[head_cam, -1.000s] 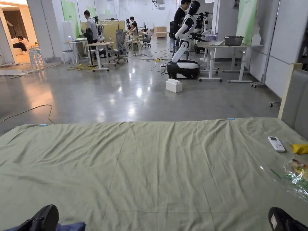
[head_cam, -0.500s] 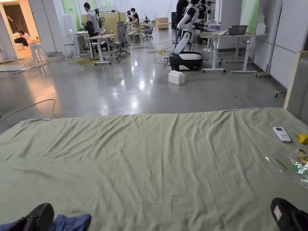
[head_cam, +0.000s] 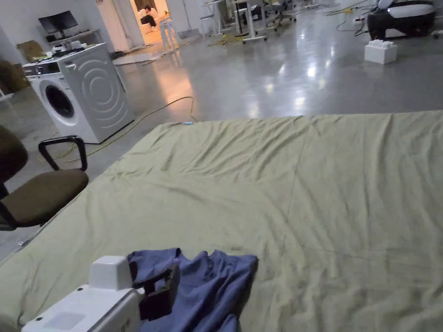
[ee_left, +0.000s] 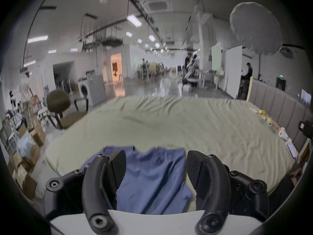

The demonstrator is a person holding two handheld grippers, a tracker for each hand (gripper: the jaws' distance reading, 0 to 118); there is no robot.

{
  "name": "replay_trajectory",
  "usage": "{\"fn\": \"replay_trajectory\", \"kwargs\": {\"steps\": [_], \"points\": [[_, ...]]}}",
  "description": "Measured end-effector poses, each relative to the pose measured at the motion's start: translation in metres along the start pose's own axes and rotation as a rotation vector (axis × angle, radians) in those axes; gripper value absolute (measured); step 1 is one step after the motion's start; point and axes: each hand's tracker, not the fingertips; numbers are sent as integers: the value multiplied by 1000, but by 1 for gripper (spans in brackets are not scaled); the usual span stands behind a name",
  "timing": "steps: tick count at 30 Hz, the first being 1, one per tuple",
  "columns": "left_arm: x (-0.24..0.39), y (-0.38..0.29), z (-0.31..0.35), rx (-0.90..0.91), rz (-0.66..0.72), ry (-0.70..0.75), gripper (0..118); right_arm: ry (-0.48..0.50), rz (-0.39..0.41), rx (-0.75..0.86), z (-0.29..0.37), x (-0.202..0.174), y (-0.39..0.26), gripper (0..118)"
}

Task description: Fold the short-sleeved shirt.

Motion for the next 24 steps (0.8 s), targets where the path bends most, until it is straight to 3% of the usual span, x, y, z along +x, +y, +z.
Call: {"fn": "replay_trajectory", "kwargs": {"steps": [6,9,14,15,18,24], "points": [[-41,-36,-136,-173,136,21,76,-20,66,-106,-20,-15,-12,1],[-55,-67,-200,-309,139,82,76,-28,73,-159,-27,-23,-16,1],[-60,-77,-218,-358,145,54,75,-20,38,-236,-36,-22,-26,1],[-60,-75,-216,-373,146,48,69,-21,37,-247,-38,-21,-28,1],[-55,-78,-209,-382,109,42,5,-19,15,-279,-42,-17,-33,1],[-63,-46,-224,-448,160,85,1,-27,-41,-207,-22,0,-22,1]]}}
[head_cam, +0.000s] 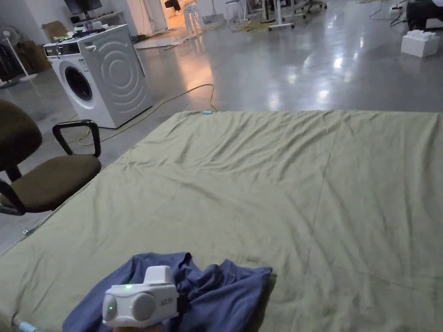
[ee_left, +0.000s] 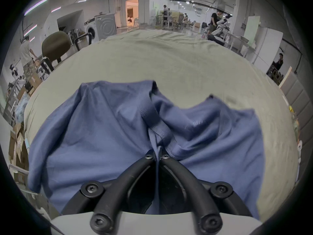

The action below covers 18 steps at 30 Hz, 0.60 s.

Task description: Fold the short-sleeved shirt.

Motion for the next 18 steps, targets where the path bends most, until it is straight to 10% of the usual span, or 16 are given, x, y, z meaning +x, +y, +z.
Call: {"fn": "replay_trajectory", "kwargs": {"steps": [9,18], "points": [[55,140,171,400,132,-207,1,-3,-67,49,33,37,-14,1],[298,31,240,367,-312,-579,1,-72,-96,108,70,52,-17,1]]}}
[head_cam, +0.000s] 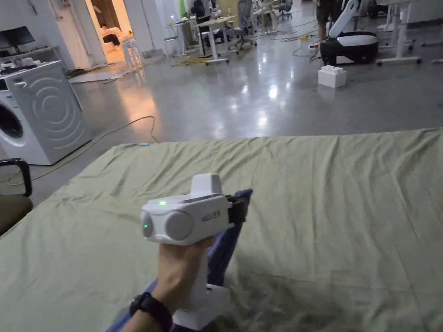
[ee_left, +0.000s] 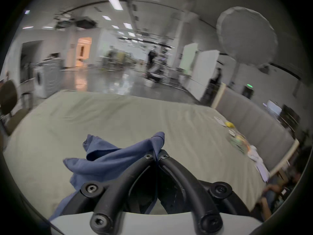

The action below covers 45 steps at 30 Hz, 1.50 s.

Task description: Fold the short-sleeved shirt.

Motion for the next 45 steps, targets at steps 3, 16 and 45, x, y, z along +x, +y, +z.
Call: {"fn": "replay_trajectory", "kwargs": {"steps": [3,16,45], "points": [[93,-52,-10,-99,-46,-174,1,-37,17,4,10,6,-2,1],[341,-286,65,-406,-343,-628,2,-150,-72,-31,40,43,-31,1],[53,-118,213,391,-302,397,30,53,150,259,0,-29,58,1]]}}
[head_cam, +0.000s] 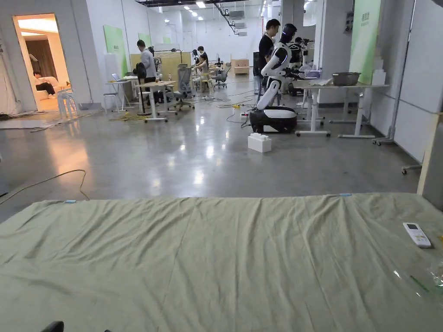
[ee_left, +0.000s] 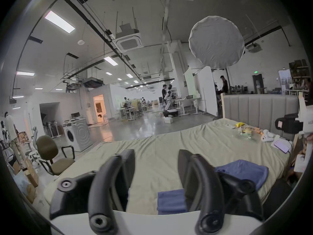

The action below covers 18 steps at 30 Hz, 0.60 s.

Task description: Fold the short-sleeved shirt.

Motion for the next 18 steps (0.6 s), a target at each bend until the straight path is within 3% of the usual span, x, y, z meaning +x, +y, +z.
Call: {"fn": "replay_trajectory", "kwargs": {"steps": [1,7,18], "points": [[-1,-2,6,-12,11,-9,30,-1,3,3,1,-1,0,1],[-7,16,27,-16,121,-20,0,-7,-7,3,9,-3,2,1],[-14,27,33,5,154,-38,0,9,-10,-14,11,-13,-2,1]]}}
